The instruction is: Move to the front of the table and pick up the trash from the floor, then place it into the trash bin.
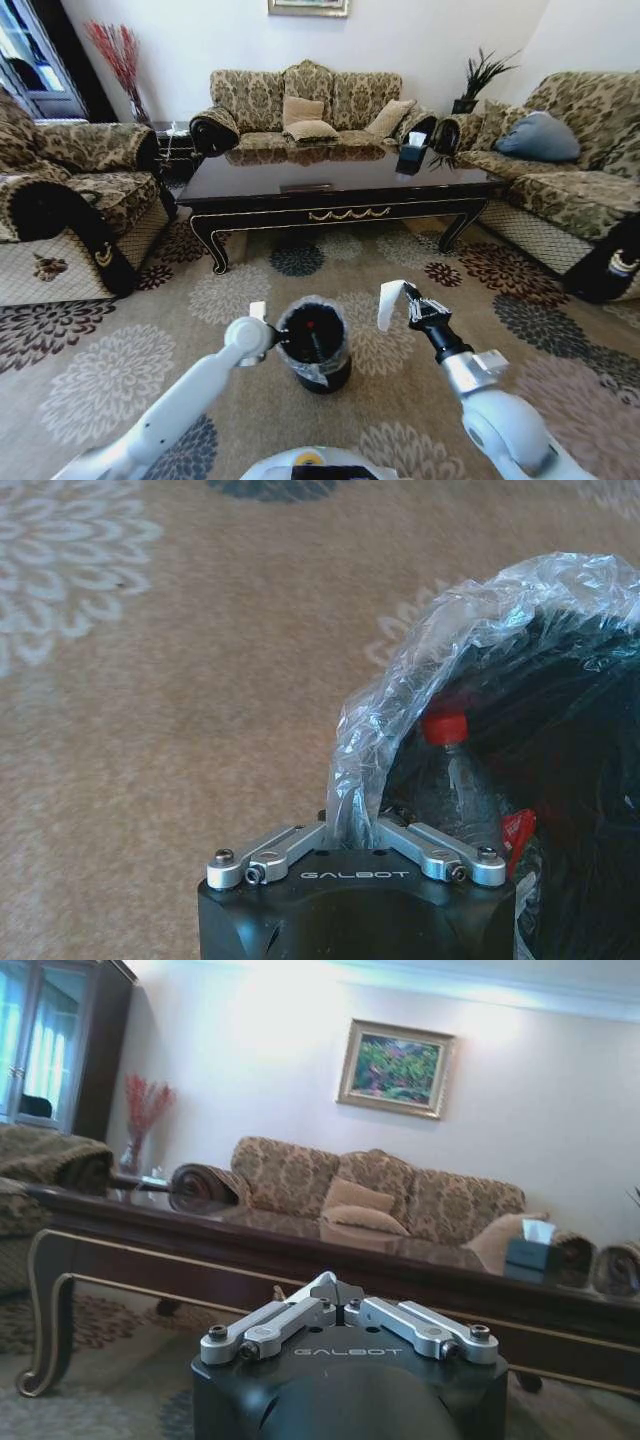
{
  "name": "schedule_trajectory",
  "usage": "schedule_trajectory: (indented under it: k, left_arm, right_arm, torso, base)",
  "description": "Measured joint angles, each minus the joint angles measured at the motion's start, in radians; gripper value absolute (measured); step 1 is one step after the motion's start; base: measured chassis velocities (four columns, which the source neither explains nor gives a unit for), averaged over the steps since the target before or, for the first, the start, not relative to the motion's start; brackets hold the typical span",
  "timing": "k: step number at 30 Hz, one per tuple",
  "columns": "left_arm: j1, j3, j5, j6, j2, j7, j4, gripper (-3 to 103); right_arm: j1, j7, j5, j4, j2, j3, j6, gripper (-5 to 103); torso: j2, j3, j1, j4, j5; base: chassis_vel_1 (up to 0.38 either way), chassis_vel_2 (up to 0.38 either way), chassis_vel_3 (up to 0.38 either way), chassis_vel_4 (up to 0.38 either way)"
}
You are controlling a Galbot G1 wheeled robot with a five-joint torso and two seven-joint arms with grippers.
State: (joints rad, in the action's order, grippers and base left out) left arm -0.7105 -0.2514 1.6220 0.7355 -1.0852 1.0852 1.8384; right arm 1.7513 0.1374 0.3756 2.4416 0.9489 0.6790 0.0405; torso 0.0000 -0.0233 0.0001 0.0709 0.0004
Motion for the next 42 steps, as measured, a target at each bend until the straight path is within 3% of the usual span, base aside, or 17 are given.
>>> schedule_trajectory:
  k: [13, 21, 27, 37, 42]
  left_arm:
    - [0.114, -0.154, -0.004, 0.000, -0.144, 0.035, -0.122, 0]
    - [0.172, -0.209, 0.008, 0.000, -0.253, 0.051, -0.171, 0]
    - [0.196, -0.222, 0.027, 0.000, -0.256, 0.060, -0.150, 0]
    - [0.203, -0.208, 0.052, -0.003, -0.189, 0.063, -0.092, 0]
    - [0.187, -0.194, 0.053, -0.004, -0.179, 0.063, -0.089, 0]
  right_arm:
    - [0.078, -0.015, -0.019, 0.069, 0.011, 0.018, 0.006, 0]
    - [0.100, -0.026, -0.093, 0.062, 0.016, -0.021, -0.020, 0]
    - [0.097, -0.030, -0.132, 0.027, 0.024, -0.060, -0.032, 0]
    - [0.078, -0.045, -0.221, -0.088, 0.032, -0.117, -0.067, -3]
    - [0.077, -0.054, -0.243, -0.112, 0.042, -0.145, -0.063, 10]
  torso:
    - [0.000, 0.000, 0.000, 0.0000, -0.0002]
    - [0.000, 0.000, 0.000, 0.0001, -0.0004]
    - [0.000, 0.000, 0.000, -0.0002, -0.0003]
    - [0.000, 0.000, 0.000, -0.0003, -0.0004]
    - [0.000, 0.000, 0.000, -0.0003, -0.0004]
  base:
    - [0.000, 0.000, 0.000, 0.000]
    - [0.000, 0.000, 0.000, 0.000]
    - [0.000, 0.000, 0.000, 0.000]
    - [0.000, 0.000, 0.000, 0.000]
    - [0.000, 0.000, 0.000, 0.000]
